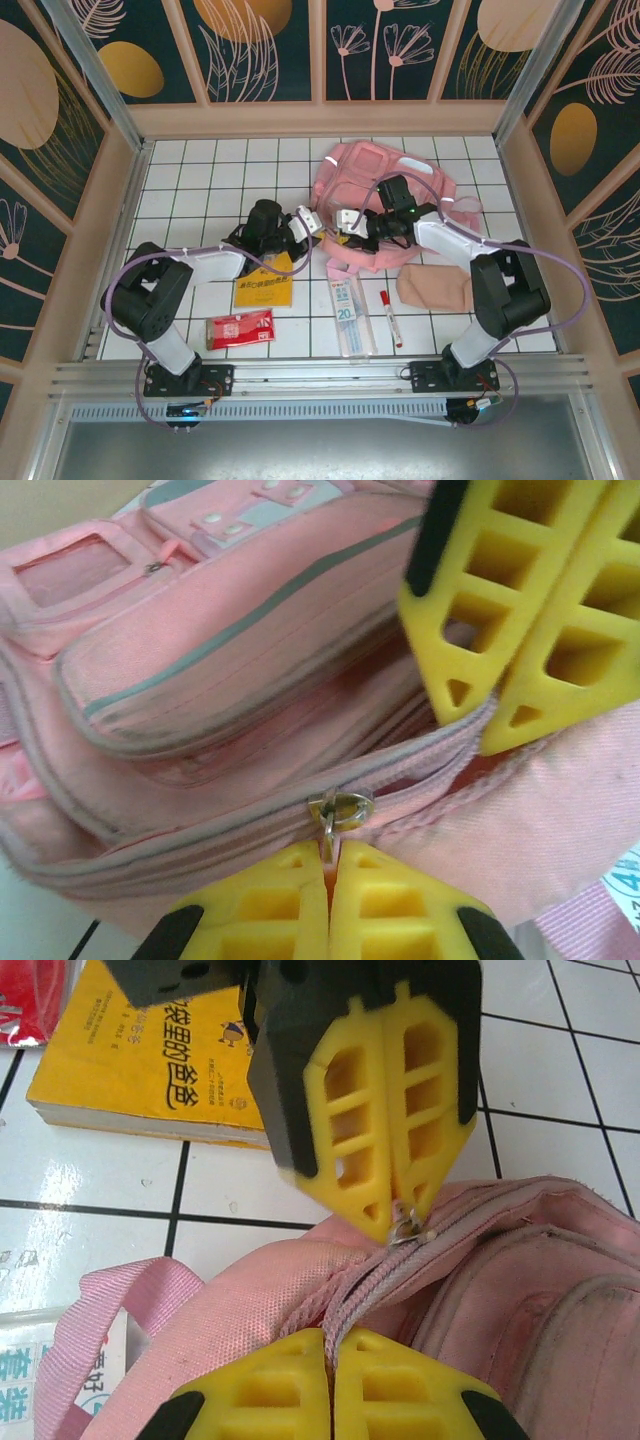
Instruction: Pack the student bag
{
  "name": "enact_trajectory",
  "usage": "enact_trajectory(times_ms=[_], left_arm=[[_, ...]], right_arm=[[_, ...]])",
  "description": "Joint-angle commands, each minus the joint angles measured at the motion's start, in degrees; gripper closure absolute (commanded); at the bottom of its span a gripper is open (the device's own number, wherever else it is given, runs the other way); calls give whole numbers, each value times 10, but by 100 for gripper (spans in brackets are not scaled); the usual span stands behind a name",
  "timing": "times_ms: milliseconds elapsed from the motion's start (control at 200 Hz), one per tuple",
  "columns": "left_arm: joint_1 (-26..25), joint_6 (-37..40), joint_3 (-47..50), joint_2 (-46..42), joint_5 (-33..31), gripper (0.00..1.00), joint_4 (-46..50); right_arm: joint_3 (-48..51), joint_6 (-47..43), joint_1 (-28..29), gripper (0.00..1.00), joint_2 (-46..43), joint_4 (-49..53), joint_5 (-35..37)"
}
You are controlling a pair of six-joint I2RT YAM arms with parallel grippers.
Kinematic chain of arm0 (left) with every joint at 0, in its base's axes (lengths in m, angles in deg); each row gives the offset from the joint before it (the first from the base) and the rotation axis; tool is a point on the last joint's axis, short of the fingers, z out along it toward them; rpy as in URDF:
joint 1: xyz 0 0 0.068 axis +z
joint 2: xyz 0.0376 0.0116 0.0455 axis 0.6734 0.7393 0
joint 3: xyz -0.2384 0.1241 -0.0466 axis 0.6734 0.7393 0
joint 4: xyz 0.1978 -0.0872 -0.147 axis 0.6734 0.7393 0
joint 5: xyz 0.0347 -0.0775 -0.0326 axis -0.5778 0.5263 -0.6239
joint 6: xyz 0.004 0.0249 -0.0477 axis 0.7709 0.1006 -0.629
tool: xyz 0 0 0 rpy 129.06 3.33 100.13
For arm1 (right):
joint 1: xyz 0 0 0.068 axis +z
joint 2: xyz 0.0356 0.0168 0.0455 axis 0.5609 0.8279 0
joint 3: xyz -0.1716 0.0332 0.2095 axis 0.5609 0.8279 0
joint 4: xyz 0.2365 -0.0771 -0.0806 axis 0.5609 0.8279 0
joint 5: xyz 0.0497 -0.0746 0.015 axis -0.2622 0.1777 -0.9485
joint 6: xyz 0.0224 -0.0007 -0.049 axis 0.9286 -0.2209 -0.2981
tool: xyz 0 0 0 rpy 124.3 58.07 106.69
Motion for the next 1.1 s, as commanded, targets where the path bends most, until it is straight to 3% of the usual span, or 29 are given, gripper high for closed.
enact_trajectory(times_ms=[0, 225, 385, 450, 505, 586, 651, 741, 876, 1031, 1096], left_arm=[[15, -23, -3, -19, -64, 100, 5], [95, -132, 6, -26, -79, 100, -27], [96, -114, -41, -12, -57, 100, 46], [88, -118, -34, -23, -49, 100, 41], [77, -134, -22, -34, -46, 100, 22], [64, -163, -29, -35, -6, 100, 28], [51, -176, -39, -33, -12, 100, 46], [39, -198, -35, -39, 1, 100, 32], [38, -239, -35, -50, 31, 100, 16], [38, -239, -46, -61, 35, 100, 41], [38, -236, -51, -60, 29, 100, 53]], right_arm=[[15, -30, -9, 100, -27, 6, 11], [17, -56, -9, 100, -42, 30, 64], [17, -40, -10, 100, -61, 26, 109], [16, 14, -12, 75, -64, -2, 103], [25, 114, -8, 55, -71, -76, 79], [52, 232, 6, 47, -88, -182, 5], [78, 326, 16, 42, -93, -278, -1], [78, 406, 30, 41, -62, -331, 4], [73, 423, 48, 40, -18, -319, 27], [31, 396, 46, 43, 24, -195, 1], [4, 368, 46, 54, 42, -125, -11]])
